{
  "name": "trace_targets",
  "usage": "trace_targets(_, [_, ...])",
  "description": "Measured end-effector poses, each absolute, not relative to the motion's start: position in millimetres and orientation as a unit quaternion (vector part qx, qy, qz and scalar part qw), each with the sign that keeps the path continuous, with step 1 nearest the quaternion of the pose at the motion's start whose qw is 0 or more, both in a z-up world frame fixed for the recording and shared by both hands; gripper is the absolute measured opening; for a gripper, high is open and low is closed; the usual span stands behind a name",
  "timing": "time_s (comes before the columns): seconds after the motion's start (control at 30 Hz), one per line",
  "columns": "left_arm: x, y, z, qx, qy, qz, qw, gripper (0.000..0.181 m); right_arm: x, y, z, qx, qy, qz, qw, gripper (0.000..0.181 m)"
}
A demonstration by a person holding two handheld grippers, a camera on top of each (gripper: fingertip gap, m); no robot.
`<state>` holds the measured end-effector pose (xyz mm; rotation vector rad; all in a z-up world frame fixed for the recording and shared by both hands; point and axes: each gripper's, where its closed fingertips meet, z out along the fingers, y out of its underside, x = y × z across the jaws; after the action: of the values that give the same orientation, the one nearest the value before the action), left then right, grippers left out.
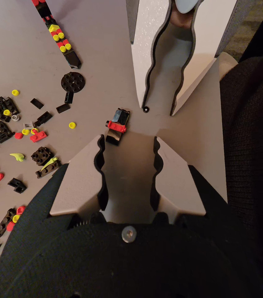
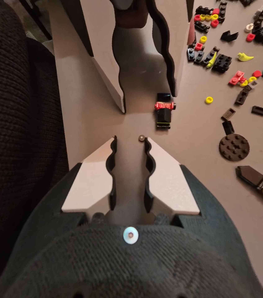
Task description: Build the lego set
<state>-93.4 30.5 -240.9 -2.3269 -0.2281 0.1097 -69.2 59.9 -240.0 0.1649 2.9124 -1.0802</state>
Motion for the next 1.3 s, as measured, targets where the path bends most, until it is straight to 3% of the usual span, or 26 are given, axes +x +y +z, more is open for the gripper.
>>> trace_targets(0.7, [-93.0, 29.3, -241.2, -0.916, -0.09, 0.041, 0.389, 0.059, -47.4, 58.8, -239.0, 0.021, 0.935, -0.346, 0.067, 0.023])
trace_targets(1.3, [-90.5, 28.3, -241.1, -0.918, -0.084, 0.039, 0.386, 0.055, -63.8, 63.3, -228.2, 0.084, 0.939, -0.332, -0.024, 0.015])
